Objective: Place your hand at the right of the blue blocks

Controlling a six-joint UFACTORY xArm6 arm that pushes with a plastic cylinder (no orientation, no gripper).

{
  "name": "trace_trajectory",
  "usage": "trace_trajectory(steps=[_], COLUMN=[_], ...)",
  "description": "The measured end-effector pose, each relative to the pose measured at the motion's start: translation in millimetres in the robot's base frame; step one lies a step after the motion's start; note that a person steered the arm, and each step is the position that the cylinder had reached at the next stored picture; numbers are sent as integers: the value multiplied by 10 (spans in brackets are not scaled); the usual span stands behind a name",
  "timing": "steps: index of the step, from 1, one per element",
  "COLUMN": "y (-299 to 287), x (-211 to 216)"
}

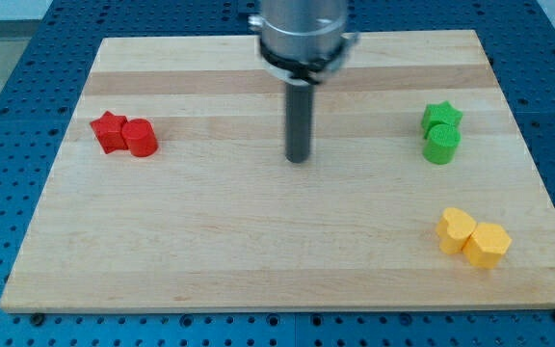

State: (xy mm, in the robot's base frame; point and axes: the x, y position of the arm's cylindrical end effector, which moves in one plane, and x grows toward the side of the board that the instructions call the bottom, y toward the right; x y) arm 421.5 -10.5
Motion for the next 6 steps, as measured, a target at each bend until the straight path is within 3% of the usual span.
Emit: trace_trajectory(steps=[2,3,5,6], y=[-101,-73,889,1223], x=[-630,-649,-1091,-1533])
